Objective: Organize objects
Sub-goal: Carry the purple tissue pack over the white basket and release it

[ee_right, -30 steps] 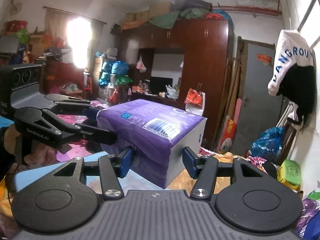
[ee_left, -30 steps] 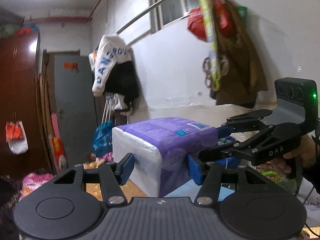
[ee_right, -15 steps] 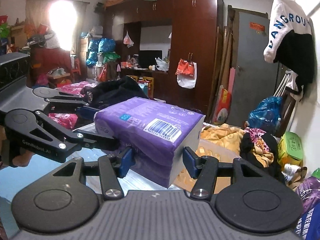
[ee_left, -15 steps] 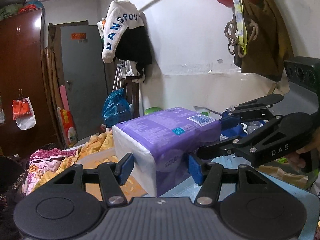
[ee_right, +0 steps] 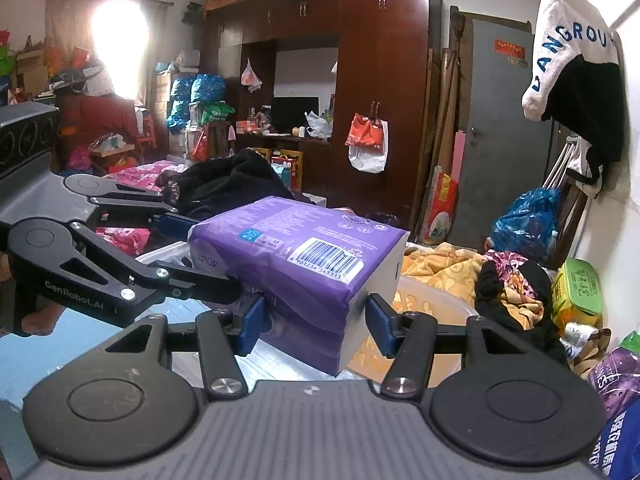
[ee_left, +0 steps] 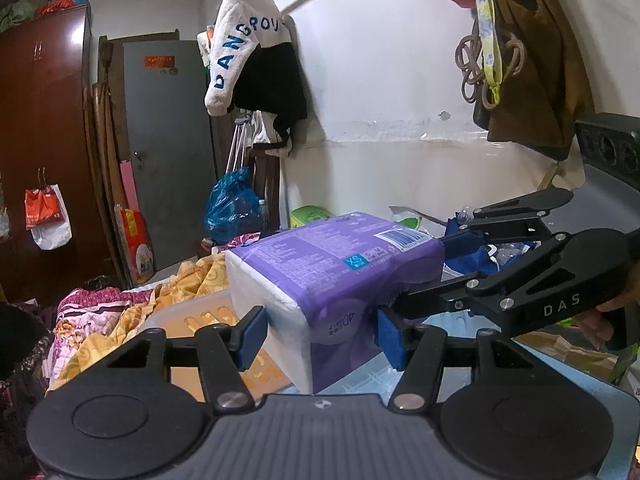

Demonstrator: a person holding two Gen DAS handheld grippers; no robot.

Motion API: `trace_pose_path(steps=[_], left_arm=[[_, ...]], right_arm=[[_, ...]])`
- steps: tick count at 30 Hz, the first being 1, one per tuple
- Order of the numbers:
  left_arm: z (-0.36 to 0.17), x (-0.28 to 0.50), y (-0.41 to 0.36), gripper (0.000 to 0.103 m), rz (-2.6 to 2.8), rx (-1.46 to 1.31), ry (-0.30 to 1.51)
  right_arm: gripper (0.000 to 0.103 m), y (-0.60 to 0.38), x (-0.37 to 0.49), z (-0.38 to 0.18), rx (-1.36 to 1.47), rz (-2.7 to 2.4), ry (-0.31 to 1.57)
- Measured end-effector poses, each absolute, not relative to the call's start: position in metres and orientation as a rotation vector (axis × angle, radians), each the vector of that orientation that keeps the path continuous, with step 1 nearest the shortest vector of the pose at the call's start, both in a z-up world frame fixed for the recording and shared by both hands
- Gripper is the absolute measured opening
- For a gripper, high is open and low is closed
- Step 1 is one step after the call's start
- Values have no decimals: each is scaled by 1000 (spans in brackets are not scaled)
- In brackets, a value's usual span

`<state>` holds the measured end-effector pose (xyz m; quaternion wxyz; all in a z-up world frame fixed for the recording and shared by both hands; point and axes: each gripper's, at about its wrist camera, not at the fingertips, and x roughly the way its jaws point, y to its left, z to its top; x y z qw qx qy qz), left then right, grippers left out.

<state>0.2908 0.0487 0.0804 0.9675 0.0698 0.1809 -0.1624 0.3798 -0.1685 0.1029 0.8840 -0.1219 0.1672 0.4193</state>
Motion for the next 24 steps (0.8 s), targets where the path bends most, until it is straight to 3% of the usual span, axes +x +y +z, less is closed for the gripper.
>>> trace_pose_path(steps=[13, 17, 18, 20, 24], left_arm=[[77, 299, 44, 65, -304, 136, 400], [75, 307, 39, 67, -295, 127, 429], [75, 306, 36, 69, -277, 131, 419], [76, 300, 36, 87, -235, 155, 378], [82, 289, 44, 99, -198, 137, 327]], right_arm=[[59, -162, 387, 105, -266, 853, 374], [68, -162, 391, 105, -244, 829, 372], [82, -163, 390, 106, -238, 813, 370], [103, -167, 387, 108, -242, 771, 355], [103, -176, 382, 112, -239, 727, 339]])
